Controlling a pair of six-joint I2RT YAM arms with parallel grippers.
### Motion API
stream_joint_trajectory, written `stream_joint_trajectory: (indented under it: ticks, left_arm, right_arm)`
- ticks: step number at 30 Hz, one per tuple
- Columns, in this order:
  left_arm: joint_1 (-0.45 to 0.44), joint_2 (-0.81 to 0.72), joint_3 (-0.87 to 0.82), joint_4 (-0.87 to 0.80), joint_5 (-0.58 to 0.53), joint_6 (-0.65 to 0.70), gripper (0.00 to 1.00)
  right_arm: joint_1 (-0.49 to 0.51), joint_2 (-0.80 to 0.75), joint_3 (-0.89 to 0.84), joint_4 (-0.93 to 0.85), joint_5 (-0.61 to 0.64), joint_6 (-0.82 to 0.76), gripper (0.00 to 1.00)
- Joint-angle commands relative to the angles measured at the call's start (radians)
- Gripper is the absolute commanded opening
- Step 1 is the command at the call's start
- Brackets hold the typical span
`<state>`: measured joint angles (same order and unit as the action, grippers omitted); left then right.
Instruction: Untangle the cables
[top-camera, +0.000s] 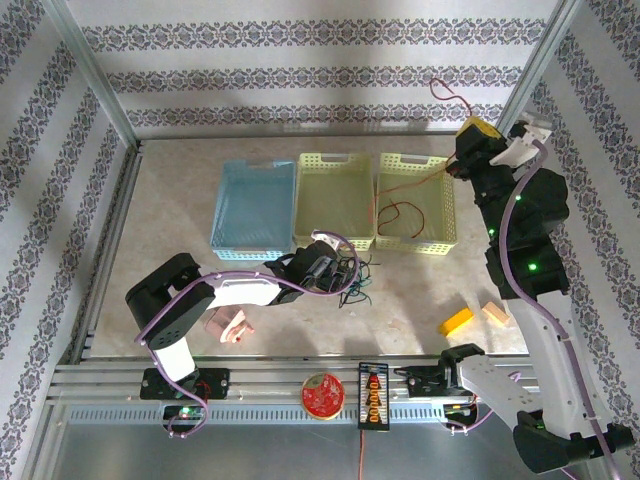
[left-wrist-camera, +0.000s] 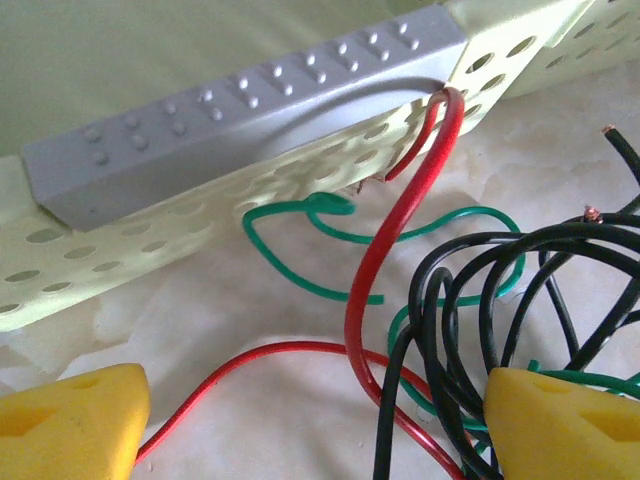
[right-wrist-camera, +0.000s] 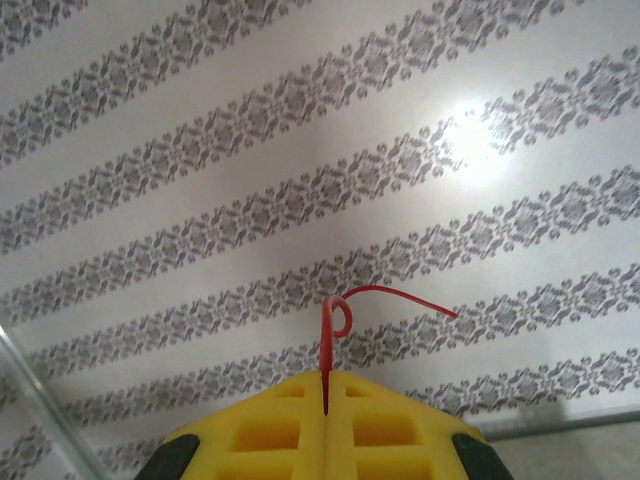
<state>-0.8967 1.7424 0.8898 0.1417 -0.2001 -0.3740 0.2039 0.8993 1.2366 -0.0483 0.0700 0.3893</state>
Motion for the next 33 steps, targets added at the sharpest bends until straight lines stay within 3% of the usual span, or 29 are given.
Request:
stream_joint_trajectory:
  ticks: [1, 13, 23, 33]
  left_arm:
    - [-0.013, -0.003, -0.019, -0.043, -0.028, -0.011, 0.86]
    - [-0.014, -0.017, -0.029, -0.041, -0.033, -0.011, 0.87]
    - [-0.014, -0.027, -0.036, -0.037, -0.034, -0.011, 0.87]
    - [-0.015, -0.026, -0.029, -0.039, -0.030, -0.009, 0.87]
  right_arm:
    - [-0.013, -0.005, -0.010, 0.140, 0.061, -0.021, 0.04]
    - [-0.052, 0.149, 0.023, 0.183, 0.079, -0.120, 0.05]
    - [-0.052, 0.174, -0.181, 0.127, 0.091, -0.102, 0.05]
    - [-0.052, 0.251, -0.281, -0.028, 0.105, -0.054, 0.06]
